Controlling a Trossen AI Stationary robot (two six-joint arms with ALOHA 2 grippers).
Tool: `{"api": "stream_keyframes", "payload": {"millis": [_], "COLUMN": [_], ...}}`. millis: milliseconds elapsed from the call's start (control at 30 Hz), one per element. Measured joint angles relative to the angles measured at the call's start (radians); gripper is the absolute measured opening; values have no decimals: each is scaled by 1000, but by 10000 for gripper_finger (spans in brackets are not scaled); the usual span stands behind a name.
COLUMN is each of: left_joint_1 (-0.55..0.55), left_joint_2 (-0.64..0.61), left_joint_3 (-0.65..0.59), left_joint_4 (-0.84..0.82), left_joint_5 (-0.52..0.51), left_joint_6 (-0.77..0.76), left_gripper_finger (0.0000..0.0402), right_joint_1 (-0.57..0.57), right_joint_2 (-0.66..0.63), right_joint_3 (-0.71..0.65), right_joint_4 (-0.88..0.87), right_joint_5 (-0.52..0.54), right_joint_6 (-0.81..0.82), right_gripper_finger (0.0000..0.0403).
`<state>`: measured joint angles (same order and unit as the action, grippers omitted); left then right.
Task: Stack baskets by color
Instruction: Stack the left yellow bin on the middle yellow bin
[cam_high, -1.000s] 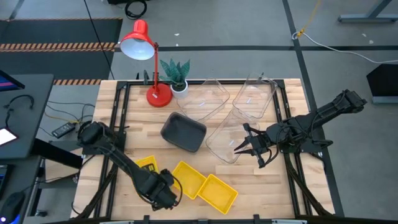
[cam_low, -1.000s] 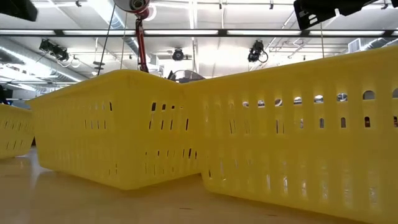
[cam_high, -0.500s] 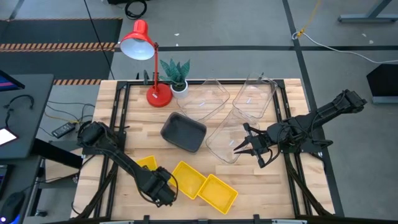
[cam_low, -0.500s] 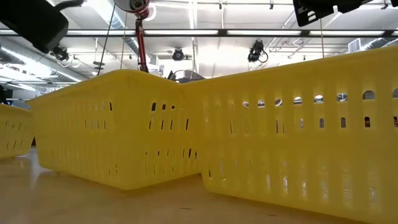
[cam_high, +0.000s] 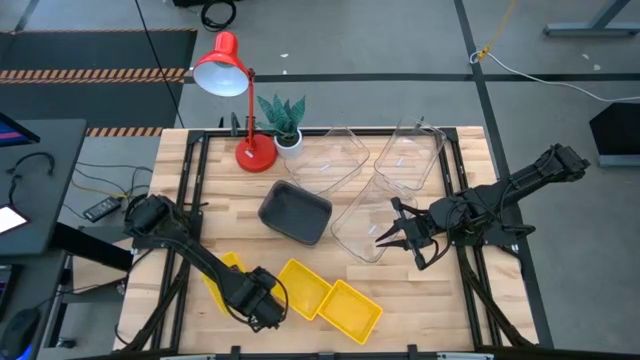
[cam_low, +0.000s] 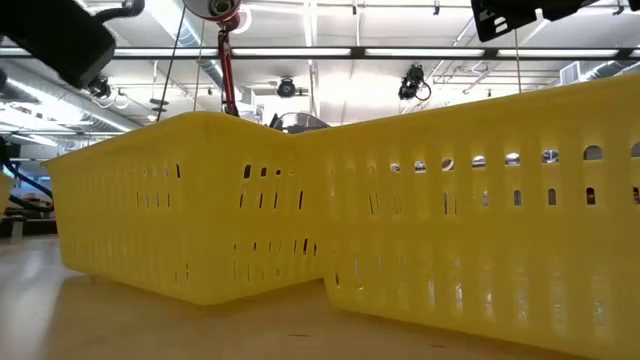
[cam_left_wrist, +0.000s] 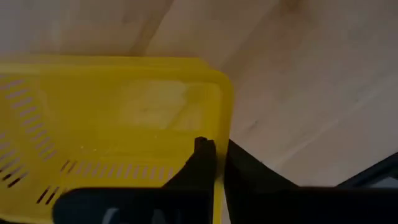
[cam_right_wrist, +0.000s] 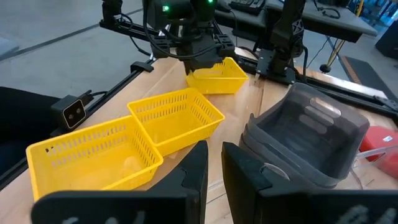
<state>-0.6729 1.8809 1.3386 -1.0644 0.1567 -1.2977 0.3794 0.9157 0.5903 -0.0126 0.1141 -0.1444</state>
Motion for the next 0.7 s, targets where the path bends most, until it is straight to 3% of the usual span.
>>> {"api": "stream_keyframes", "payload": {"millis": [200,400,700], "left_joint_1": [21,34,69], "left_joint_2": [-22,-27,-26], "left_joint_3": [114,360,641], "left_joint_4": [-90,-306,-317], "left_joint_5": [2,33,-200], "left_joint_6": [1,-21,3], "left_gripper_finger": [23,16,16], "right_joint_1": [-2,-26,-63], "right_joint_2": [0,0,0], "right_joint_3": [0,0,0], "right_joint_4": [50,79,88], "right_joint_5": [0,0,-2], "right_joint_6": [-65,-102,-99], "right_gripper_finger": [52,52,52]}}
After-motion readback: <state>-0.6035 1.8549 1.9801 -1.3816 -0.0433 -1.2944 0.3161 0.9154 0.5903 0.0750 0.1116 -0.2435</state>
